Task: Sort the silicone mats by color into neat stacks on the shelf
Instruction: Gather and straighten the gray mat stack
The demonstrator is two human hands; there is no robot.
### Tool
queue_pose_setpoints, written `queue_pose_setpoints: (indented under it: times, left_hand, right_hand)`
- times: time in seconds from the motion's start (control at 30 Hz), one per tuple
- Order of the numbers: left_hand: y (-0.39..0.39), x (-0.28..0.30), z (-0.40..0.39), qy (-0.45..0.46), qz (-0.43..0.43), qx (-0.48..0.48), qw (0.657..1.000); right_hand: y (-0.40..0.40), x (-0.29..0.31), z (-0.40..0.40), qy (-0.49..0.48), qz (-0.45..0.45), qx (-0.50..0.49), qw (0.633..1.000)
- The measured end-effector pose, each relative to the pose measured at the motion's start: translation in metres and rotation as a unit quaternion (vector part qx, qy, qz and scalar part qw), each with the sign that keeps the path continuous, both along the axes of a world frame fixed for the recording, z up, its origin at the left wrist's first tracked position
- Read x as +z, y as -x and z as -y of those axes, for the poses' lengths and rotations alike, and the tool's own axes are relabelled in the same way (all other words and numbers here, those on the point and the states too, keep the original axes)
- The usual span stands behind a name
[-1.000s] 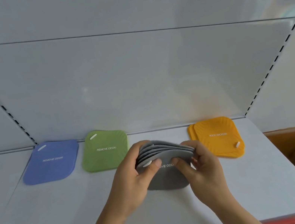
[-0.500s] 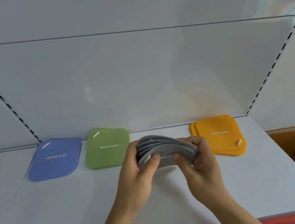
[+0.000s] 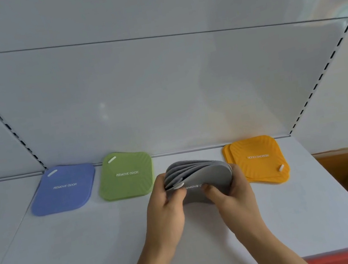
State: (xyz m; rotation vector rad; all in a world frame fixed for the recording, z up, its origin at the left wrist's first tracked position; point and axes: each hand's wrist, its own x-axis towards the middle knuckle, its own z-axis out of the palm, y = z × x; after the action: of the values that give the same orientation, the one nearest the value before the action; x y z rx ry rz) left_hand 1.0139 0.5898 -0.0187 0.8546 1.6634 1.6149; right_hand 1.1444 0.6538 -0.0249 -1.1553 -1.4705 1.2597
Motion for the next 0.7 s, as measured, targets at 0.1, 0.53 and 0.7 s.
queue_pose_setpoints:
  times: [0.1, 0.53, 0.7]
  left_hand:
    - [-0.0018, -0.0044, -0.0012, 0.009, 0.022, 0.023, 0.999]
    - [-0.0008, -0.004, -0.0061, -0.003, -0.026, 0.029, 0.999]
    - [-0.0062, -0.0029, -0.0078, -0.007, 0.008, 0.046, 0.999]
  right_hand:
    - [0.0032, -0.0042, 0.002, 0.035, 0.001, 0.0, 0.999]
    - [0.0047, 0.0014, 0.0052, -0.008, 0.038, -0.001, 0.999]
    - [0.0052, 0.0038, 0.0083, -0.025, 0.035, -0.006, 0.999]
